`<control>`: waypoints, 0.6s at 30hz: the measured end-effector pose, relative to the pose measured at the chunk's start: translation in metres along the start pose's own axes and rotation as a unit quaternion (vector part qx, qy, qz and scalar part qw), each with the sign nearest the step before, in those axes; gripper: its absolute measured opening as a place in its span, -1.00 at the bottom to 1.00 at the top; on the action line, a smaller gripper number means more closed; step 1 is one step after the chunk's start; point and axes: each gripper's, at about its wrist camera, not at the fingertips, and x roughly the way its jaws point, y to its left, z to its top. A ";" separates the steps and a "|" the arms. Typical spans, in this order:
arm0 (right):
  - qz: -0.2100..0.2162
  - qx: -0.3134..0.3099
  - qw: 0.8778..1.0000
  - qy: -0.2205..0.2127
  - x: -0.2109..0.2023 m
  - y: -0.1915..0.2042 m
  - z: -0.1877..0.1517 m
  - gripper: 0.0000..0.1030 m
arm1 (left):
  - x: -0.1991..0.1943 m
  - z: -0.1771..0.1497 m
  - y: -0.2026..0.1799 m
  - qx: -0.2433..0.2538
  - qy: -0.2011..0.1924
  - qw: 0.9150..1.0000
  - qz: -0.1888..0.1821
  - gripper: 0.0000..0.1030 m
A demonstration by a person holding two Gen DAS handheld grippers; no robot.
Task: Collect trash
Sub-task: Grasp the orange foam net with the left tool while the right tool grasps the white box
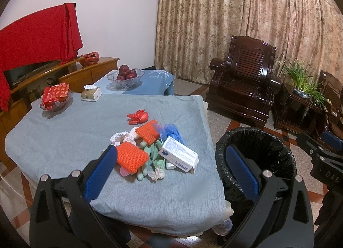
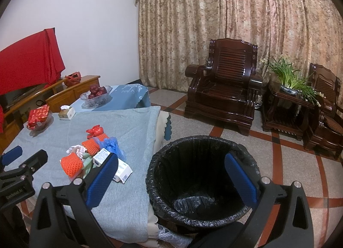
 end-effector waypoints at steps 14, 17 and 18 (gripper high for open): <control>0.078 -0.015 0.997 0.002 0.058 0.038 -0.009 0.87 | 0.042 -0.011 0.051 -0.029 0.005 0.998 0.062 0.91; 0.103 -0.027 0.994 0.009 0.079 0.053 -0.013 0.79 | 0.061 -0.018 0.070 -0.034 0.018 0.996 0.081 0.91; 0.110 -0.030 0.993 0.013 0.086 0.057 -0.014 0.76 | 0.071 -0.020 0.077 -0.037 0.027 0.995 0.084 0.91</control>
